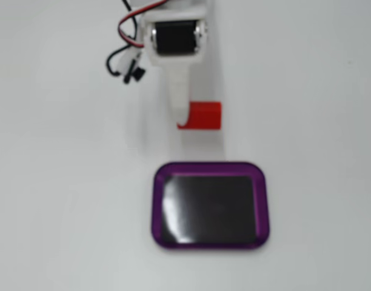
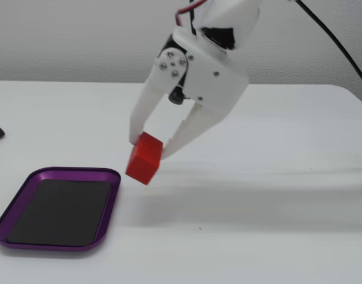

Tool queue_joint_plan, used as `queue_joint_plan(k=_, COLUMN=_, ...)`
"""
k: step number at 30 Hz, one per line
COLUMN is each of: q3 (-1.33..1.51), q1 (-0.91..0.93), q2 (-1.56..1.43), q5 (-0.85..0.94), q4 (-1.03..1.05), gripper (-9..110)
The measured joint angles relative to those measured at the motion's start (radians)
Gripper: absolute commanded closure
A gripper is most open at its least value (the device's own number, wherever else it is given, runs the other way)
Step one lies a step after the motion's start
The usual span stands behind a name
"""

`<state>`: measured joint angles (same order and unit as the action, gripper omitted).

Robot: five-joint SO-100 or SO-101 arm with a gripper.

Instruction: Remove the cube from the box.

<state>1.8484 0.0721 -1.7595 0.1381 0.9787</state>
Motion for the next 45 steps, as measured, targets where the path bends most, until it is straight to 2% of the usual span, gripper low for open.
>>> queue_joint_plan(k=13, q3=0.359, q1=-0.002, q2=-0.075, q5=0.008, q4=-0.268, gripper=102)
queue_joint_plan(k=18, q3=0.367, q1=-0.002, q2=-0.078, q5=0.008, q4=-0.287, gripper=99)
queue_joint_plan(k=26, q3=0.367, q1=-0.002, q2=-0.086, q5=0.008, q4=-0.279, gripper=86)
queue_joint_plan(k=31, q3=0.337, q1=-0.002, q2=-0.135, q5=0.008, q4=-0.224, gripper=85)
queue_joint_plan(k=37, q3=0.336, q1=-0.002, q2=-0.325, q5=0.008, q4=-0.163, gripper=85)
queue_joint_plan(k=45, q3=0.357, q1=-0.002, q2=-0.744, q5=0.006, q4=-0.106, gripper=85)
